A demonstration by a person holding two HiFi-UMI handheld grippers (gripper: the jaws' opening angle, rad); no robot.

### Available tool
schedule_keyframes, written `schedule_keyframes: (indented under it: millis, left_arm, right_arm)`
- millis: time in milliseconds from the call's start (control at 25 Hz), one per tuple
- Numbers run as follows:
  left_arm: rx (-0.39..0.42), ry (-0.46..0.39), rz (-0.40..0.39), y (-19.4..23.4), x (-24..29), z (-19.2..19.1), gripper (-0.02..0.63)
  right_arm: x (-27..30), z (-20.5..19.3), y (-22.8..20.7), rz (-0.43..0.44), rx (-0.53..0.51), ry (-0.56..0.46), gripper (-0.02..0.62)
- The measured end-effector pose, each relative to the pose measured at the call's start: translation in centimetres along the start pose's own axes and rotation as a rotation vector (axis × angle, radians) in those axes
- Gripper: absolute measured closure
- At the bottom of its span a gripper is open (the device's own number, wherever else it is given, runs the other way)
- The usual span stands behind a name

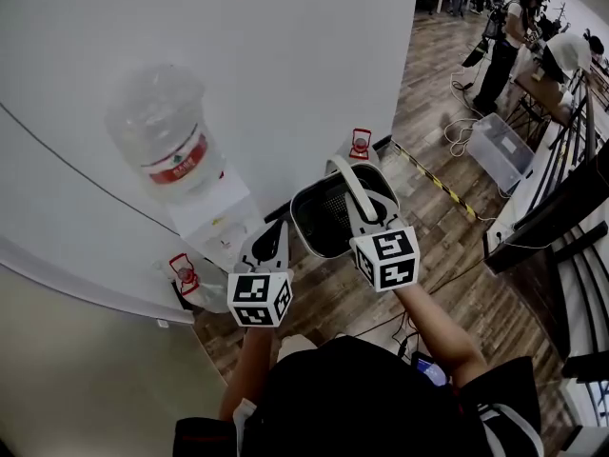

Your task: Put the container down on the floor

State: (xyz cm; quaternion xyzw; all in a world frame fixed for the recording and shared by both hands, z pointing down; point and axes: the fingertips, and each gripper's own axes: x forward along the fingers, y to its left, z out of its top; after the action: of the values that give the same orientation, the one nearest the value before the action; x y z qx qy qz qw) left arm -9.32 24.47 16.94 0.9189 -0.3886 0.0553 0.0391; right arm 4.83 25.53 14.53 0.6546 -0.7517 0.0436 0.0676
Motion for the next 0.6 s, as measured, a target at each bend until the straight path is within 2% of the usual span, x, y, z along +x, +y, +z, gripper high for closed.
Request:
schedule_keyframes:
  millis: [200,600]
  left_arm:
    - [0.007,0.02,0.018,-0.6,0.5,-0.5,0.591]
    - [0.02,0.034,0.062,1.6,2.2,-0.7,0.591]
  right_arm:
    - [0.3,-0.6,-1.4,0.009,0.009,0.013,0.564]
    - [3.2,-0.8,-1.8,0.039,0.035,0.008,0.563]
